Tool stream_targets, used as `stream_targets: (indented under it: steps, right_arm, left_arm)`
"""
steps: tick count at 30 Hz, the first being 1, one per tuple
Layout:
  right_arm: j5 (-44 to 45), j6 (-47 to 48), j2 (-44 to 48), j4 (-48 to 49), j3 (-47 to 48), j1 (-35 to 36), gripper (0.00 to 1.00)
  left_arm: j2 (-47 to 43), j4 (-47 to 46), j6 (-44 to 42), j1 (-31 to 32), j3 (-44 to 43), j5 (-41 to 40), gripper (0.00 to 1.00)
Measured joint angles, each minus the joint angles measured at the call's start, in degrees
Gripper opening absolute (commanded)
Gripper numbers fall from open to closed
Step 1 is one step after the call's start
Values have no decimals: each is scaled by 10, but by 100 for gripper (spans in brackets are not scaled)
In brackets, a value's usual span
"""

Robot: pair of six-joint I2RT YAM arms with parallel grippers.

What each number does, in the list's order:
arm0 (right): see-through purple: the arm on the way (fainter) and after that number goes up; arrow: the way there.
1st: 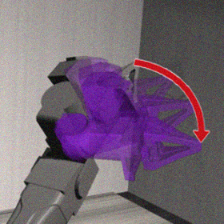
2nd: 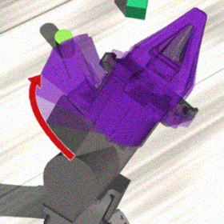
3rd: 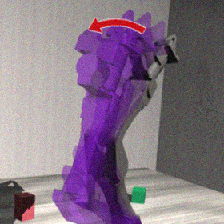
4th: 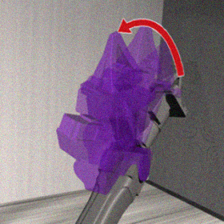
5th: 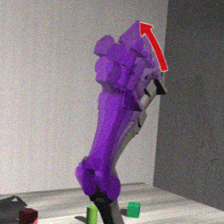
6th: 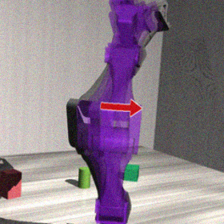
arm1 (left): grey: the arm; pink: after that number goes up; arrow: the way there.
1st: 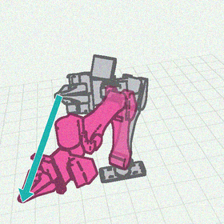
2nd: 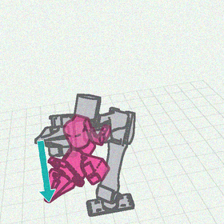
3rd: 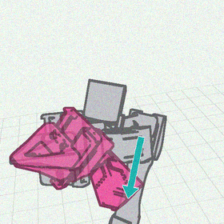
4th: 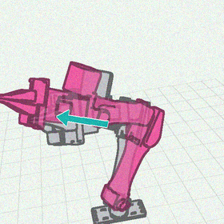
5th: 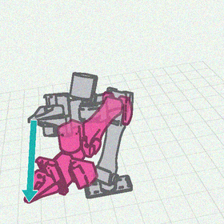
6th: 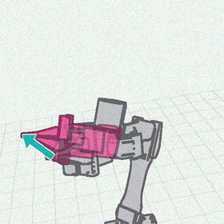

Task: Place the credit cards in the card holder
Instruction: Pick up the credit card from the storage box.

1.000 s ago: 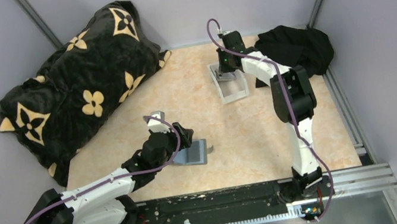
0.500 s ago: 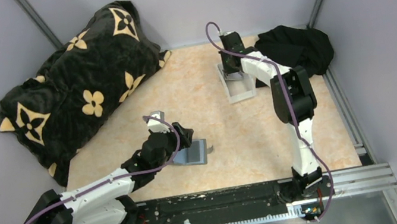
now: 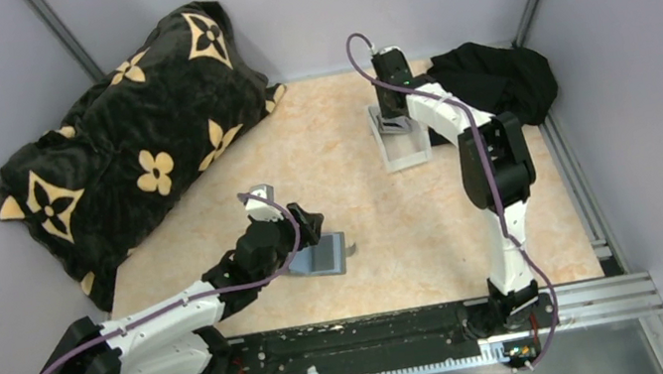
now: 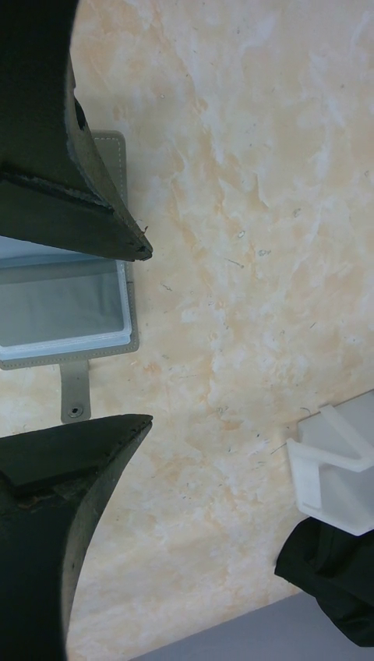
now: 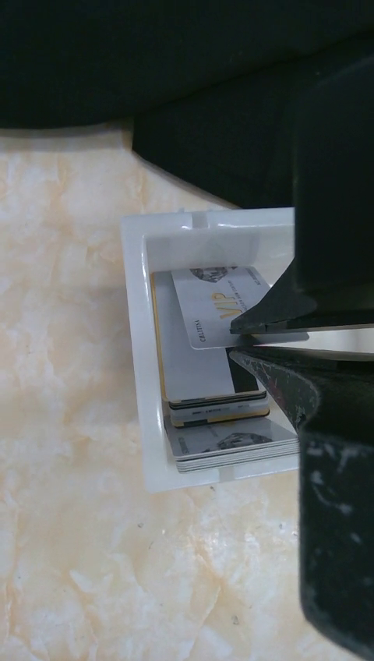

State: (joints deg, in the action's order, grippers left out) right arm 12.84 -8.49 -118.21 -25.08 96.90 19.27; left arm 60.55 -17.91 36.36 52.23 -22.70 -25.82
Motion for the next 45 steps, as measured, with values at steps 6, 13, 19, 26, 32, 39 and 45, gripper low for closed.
stream_targets:
  steps: [6,13,19,26,32,39,45]
  right_arm:
    - [12,6,5,-3,-3,-2,11]
    - [27,11,9,-2,-11,-3,10]
    - [44,18,14,0,-27,-4,10]
    - [72,23,20,-2,-33,-7,9]
    - [98,26,29,-6,-39,-9,8]
    - [111,29,31,-14,-47,-22,7]
    - [113,29,31,-18,-58,-30,0]
  left_arm:
    - [-3,-1,0,0,0,2,78]
    - [-3,-1,1,0,2,4,78]
    - [-3,-2,1,0,6,4,78]
    - [-5,-3,3,0,9,5,78]
    - [-7,-6,3,0,11,6,78]
    - [-7,-6,3,0,11,6,78]
    - [-7,-7,3,0,11,6,78]
